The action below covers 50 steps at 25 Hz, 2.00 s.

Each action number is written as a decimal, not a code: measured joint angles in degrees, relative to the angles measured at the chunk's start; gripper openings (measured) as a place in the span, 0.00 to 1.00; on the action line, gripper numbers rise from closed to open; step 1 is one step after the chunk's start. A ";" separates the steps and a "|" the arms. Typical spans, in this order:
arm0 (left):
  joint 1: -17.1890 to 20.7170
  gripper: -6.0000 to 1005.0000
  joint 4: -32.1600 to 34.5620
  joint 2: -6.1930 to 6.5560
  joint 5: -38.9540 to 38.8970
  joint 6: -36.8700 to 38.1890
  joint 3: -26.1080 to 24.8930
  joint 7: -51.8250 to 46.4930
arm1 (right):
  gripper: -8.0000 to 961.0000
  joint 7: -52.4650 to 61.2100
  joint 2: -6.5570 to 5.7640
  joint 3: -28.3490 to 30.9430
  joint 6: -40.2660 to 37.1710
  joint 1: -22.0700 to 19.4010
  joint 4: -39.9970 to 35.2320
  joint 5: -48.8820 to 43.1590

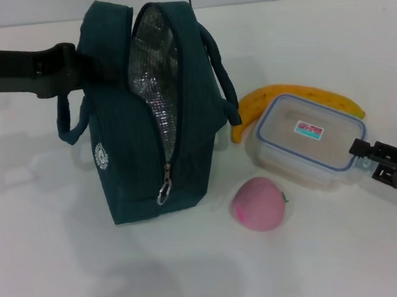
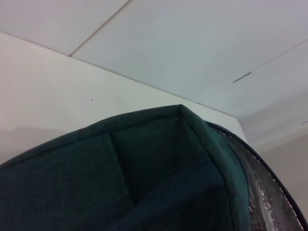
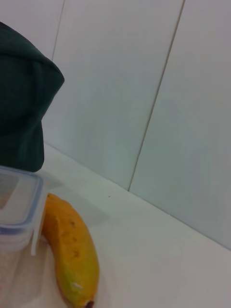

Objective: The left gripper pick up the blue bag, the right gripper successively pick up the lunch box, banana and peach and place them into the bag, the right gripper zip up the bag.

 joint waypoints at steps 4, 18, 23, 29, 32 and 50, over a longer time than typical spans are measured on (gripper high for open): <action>0.08 0.04 -0.08 0.02 -0.15 0.00 0.00 0.13 | 0.56 0.23 0.04 0.36 0.14 -0.03 0.00 0.00; 0.38 0.04 -0.08 -0.16 -0.31 0.00 0.00 0.26 | 0.51 0.24 0.09 0.52 -3.07 -0.68 -0.30 0.17; 0.30 0.04 -0.20 -0.16 -0.31 0.00 0.00 0.25 | 0.51 0.21 -0.07 0.52 -4.33 -1.24 -0.39 1.50; 0.10 0.04 -0.28 -0.18 -0.31 -0.06 0.00 0.27 | 0.50 -0.06 -0.16 0.52 -5.09 -1.65 -0.47 2.54; 0.00 0.04 -0.33 -0.21 -0.31 -0.08 0.00 0.27 | 0.50 -0.12 -0.18 0.52 -5.14 -1.66 -0.55 2.54; -0.08 0.04 -0.04 -0.23 -0.39 -0.18 0.00 0.16 | 0.49 -0.84 0.05 0.52 -2.37 0.06 -0.70 3.31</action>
